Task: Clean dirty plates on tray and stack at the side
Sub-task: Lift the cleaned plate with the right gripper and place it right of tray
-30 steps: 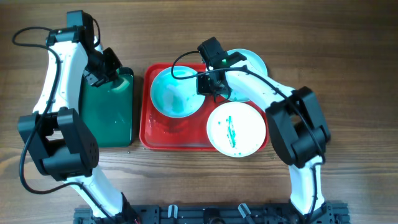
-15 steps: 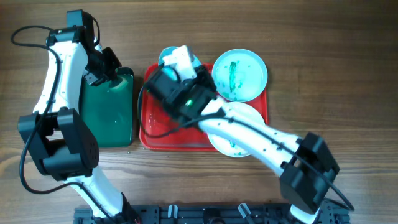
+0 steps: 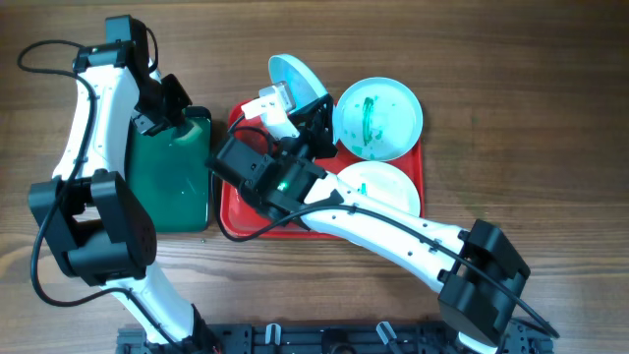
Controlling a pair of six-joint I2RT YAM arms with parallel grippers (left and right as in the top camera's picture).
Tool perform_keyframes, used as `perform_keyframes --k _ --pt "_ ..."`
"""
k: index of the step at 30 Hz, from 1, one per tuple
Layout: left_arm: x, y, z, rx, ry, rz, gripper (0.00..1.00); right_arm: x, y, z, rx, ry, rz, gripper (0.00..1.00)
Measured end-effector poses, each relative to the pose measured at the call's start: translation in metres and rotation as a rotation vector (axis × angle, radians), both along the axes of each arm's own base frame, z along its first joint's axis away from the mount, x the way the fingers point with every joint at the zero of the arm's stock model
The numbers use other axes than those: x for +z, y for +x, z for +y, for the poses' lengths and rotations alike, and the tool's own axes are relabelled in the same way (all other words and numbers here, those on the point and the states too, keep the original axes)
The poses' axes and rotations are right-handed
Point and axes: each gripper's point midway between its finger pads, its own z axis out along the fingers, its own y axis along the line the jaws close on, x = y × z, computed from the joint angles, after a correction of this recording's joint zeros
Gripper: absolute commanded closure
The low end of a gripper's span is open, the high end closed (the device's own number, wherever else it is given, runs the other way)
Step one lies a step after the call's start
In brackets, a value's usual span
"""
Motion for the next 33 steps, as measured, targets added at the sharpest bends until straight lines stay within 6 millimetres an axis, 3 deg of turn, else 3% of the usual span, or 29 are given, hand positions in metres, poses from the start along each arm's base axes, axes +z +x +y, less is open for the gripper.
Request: perform_keyframes --k 4,8,11,13,16,19,24,26,29,33 --pt "0.000 0.000 0.000 0.000 0.000 0.000 0.96 -0.032 0.000 0.015 0.100 0.059 0.175 0.96" --pt "0.000 0.000 0.000 0.000 0.000 0.000 0.96 -0.094 -0.006 0.031 0.227 0.266 0.531 0.96" --pt "0.000 0.000 0.000 0.000 0.000 0.000 0.96 -0.123 0.002 0.024 0.247 0.485 0.746 0.96" --pt "0.000 0.000 0.000 0.000 0.000 0.000 0.96 -0.133 0.018 0.004 0.243 0.700 0.879 0.96" --pt "0.000 0.000 0.000 -0.001 0.000 0.001 0.96 -0.120 0.039 -0.042 0.224 0.980 0.961 0.96" --pt "0.000 0.000 -0.005 -0.013 0.001 0.001 0.96 -0.103 0.055 -0.118 0.117 1.174 0.936 0.96" --pt "0.000 0.001 -0.023 -0.057 0.001 0.000 0.96 -0.112 0.057 -0.244 -0.199 1.283 0.829 0.96" --pt "0.000 0.002 -0.031 -0.075 0.001 0.000 0.96 -0.125 0.047 -0.291 -0.340 1.292 0.786 0.96" --pt "0.001 0.005 -0.036 -0.089 0.002 -0.016 0.96 -0.152 0.023 -0.344 -0.507 1.326 0.754 0.96" --pt "0.001 0.008 -0.041 -0.099 0.003 -0.027 0.96 -0.189 -0.012 -0.390 -0.687 1.327 0.718 0.96"
